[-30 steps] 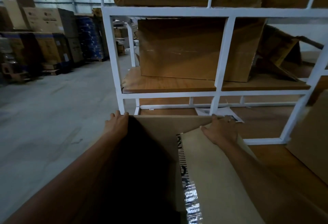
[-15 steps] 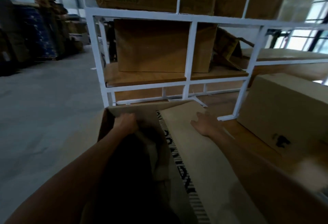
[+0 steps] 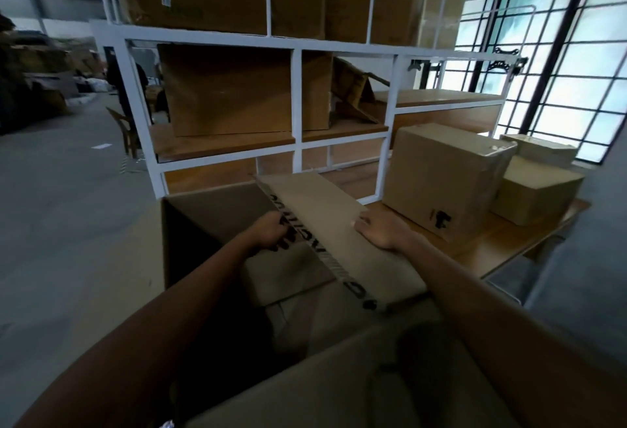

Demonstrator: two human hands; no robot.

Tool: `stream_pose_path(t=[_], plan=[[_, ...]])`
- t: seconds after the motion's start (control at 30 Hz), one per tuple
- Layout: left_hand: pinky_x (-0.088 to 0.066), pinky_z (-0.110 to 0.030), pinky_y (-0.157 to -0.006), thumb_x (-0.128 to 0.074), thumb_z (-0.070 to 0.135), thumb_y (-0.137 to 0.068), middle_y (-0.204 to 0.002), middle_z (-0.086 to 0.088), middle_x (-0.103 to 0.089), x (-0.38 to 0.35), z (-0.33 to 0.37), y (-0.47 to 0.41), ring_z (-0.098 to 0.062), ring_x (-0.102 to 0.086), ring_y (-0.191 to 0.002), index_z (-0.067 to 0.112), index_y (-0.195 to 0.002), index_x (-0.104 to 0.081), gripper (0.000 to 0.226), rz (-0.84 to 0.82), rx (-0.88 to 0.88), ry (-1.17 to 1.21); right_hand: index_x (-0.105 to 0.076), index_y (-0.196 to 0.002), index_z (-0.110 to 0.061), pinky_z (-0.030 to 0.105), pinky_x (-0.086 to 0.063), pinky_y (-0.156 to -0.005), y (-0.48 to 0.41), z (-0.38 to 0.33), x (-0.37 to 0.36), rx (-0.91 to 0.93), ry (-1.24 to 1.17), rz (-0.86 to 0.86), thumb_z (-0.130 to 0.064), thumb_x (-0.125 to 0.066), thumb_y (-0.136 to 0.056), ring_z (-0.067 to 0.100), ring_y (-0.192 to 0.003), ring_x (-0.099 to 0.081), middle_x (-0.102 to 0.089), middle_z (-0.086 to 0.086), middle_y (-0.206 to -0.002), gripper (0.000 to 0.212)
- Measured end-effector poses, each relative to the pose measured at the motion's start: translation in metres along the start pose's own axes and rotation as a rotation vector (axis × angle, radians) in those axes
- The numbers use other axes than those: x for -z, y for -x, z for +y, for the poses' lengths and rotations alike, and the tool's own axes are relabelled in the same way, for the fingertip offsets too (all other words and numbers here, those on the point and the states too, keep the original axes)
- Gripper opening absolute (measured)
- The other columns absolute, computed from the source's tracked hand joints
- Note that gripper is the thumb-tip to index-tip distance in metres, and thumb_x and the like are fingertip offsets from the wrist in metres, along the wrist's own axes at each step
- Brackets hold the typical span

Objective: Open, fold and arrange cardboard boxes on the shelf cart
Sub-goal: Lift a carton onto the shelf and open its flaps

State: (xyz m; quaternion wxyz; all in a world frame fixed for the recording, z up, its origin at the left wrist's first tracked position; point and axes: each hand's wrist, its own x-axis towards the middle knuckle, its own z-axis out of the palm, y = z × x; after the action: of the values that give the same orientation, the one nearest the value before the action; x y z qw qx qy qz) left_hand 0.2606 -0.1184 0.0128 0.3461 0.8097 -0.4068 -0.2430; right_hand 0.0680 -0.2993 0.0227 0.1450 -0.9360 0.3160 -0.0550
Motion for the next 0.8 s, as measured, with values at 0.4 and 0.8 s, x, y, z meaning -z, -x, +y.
stream_pose_path(t=[0.4,0.8], plan=[[-0.056,-0.038,-0.085,-0.045,0.021,-0.102,-0.122,-0.008,-0.061,-0.049,0.135,-0.02,-0.025,-0.061,-0.109,0.012,-0.124,-0.058,0.027,0.418,-0.211,0.723,-0.052,-0.075,-0.018,0.018,-0.047,-0.082,0.056,0.045,0.059,0.088,-0.565,-0.144,-0.009,-0.043,-0.103,0.012,-0.08,-0.051,-0.051,-0.002,-0.079,0.031],[-0.037,-0.033,-0.102,-0.053,0.033,-0.099,-0.148,-0.008,-0.046,-0.159,0.192,-0.071,-0.025,-0.046,-0.131,0.018,-0.149,-0.04,0.053,0.317,-0.287,0.041,-0.069,-0.111,-0.016,0.049,-0.052,-0.094,0.061,0.157,0.072,0.007,-1.774,0.24,-0.038,-0.035,-0.105,0.031,-0.104,-0.066,-0.075,0.008,-0.104,0.041]])
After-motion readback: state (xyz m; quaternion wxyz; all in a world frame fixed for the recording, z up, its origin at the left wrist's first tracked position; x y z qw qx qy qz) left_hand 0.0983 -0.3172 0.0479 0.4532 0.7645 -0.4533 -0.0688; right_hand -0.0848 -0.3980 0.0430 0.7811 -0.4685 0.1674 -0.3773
